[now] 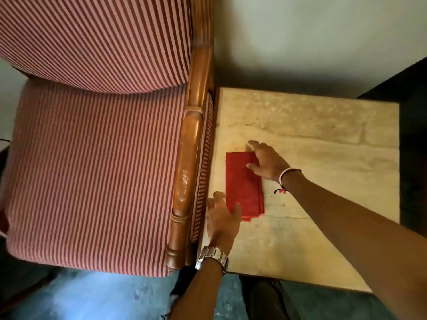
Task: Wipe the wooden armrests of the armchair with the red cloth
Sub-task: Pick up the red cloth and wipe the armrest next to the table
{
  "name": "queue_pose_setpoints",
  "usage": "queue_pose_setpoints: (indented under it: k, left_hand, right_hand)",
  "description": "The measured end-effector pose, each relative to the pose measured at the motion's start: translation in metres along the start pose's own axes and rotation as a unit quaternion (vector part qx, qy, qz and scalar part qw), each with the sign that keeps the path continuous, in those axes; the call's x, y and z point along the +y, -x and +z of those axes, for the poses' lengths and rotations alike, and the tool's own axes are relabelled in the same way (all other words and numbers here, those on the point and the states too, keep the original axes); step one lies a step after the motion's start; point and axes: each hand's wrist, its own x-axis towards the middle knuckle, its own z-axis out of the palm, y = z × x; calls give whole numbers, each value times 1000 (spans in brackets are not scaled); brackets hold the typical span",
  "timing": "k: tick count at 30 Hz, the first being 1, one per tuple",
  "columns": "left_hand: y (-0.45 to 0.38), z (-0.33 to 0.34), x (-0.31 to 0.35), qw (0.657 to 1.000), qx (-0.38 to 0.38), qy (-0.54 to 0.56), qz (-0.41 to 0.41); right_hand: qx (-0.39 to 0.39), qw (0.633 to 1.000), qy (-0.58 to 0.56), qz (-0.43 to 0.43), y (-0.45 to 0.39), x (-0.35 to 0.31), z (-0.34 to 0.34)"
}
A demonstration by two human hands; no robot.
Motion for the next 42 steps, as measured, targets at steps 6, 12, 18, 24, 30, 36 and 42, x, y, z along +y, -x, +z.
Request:
queue_pose_setpoints:
  k: [6,12,18,24,30,36,42]
  left_hand:
    - [-33,32,-1,996,-4,65,-54]
    - [-44,31,-3,987,14,127,-93]
    - [-19,4,11,994,-14,107,-22]
    - [21,-74,17,991,-26,129,35]
    - [48,-147,11,988,10,147,46]
    - [30,-173,-22,990,84,110,34]
    - [6,-171,-49,993,66,55,75]
  right_hand:
    - [65,997,24,41,-22,12,29]
    - [96,988,-105,54,-24,20,33]
    - [168,933,-309,73,13,-4,9]
    - [223,885,-409,22,70,-58,-32]
    - [222,875,-429,-34,92,-130,-43]
    - [231,912,-337,-36,65,-175,-15]
    - [332,936,-117,24,68,-194,16]
